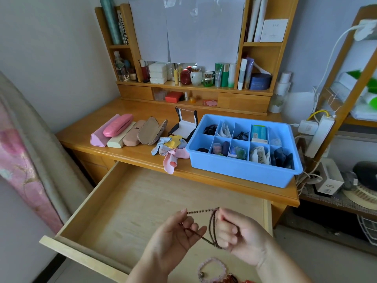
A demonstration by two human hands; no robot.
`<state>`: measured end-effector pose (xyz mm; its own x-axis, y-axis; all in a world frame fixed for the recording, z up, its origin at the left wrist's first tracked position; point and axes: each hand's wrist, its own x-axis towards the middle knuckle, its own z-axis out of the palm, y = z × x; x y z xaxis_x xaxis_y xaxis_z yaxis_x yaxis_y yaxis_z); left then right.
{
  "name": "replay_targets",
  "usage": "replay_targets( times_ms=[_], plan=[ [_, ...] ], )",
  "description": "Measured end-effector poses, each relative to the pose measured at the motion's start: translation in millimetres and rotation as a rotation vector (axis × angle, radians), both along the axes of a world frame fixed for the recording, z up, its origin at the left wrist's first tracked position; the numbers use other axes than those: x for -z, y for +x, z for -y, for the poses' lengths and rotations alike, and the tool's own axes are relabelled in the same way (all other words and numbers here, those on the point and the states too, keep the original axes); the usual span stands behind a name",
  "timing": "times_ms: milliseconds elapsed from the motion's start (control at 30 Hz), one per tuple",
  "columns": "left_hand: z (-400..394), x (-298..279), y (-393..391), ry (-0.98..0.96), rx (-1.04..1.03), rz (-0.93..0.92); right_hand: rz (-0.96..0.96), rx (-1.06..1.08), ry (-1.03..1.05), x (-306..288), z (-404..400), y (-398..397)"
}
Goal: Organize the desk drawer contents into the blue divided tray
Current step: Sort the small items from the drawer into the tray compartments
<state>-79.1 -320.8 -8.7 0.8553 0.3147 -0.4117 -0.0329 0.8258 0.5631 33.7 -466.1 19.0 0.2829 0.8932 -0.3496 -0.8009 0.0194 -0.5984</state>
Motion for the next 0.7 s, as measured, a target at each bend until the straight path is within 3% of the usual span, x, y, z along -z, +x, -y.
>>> replay_targets(
  times_ms=[67, 167, 233, 300, 367, 400, 467, 567, 700],
  plan=[
    [6, 8, -2, -0.021, -0.016, -0.017, -0.205, 0.208, 0.062, 4, -4, 1],
    [23, 16, -2, 0.080, 0.010, -0.130, -0.309, 0.478, 0.074, 6, -11, 2],
    [36, 15, -1, 0.482, 0.084, -0.215, -0.327, 0.580, 0.075, 8, -15, 2],
    [47, 10, 0, 1.126, 0.190, -0.243, -0.211, 0.604, 0.006, 11, -17, -2],
    [50, 4, 2, 1.677, 0.227, -0.241, 0.158, 0.504, -0.179, 18, -18, -7],
    [49, 1, 3, 1.807, 0.213, -0.236, 0.395, 0.404, -0.284, 20, -17, -9],
    [44, -6, 5, 1.769, 0.113, -0.270, 0.668, 0.207, -0.395, 20, -15, -13],
    [37, -8, 12, 1.377, 0.004, -0.411, 0.472, 0.069, -0.346, 17, -10, -14],
    [23, -4, 17, 0.781, 0.170, -0.438, 0.369, -0.066, -0.255, 16, -3, -10]
  ],
)
